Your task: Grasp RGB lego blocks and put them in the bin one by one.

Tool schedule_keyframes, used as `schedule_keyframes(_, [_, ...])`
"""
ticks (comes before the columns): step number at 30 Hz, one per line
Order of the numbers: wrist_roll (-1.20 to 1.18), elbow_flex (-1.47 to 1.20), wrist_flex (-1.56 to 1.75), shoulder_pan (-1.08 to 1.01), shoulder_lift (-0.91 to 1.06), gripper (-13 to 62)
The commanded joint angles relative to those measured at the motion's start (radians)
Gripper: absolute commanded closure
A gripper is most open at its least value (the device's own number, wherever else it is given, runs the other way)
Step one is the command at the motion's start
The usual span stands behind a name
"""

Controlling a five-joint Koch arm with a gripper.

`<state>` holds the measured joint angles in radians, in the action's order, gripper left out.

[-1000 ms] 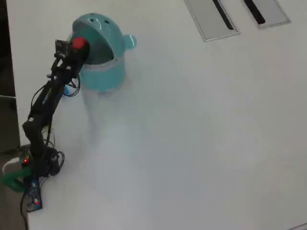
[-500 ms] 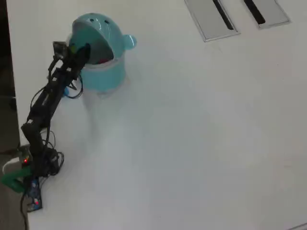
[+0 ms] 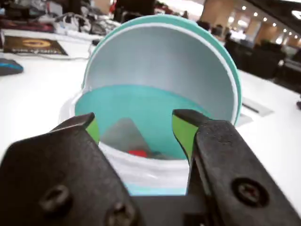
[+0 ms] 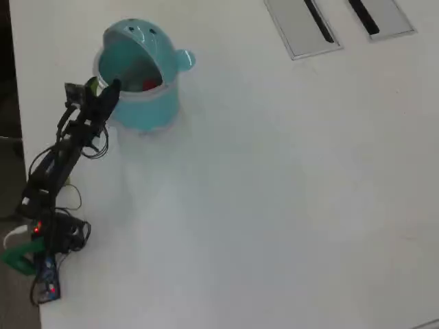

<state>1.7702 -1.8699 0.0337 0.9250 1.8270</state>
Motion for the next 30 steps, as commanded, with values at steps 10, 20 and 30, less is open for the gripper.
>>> schedule_keyframes(10, [-0.117,-0.207,-0.295,0.069,0.379,21.0])
schedule_keyframes(20, [-0.115,-0.374,-0.549,0.221,0.540,20.9])
schedule_keyframes(30, [-0.103,-0.500,-0.742,0.431,0.540,21.0])
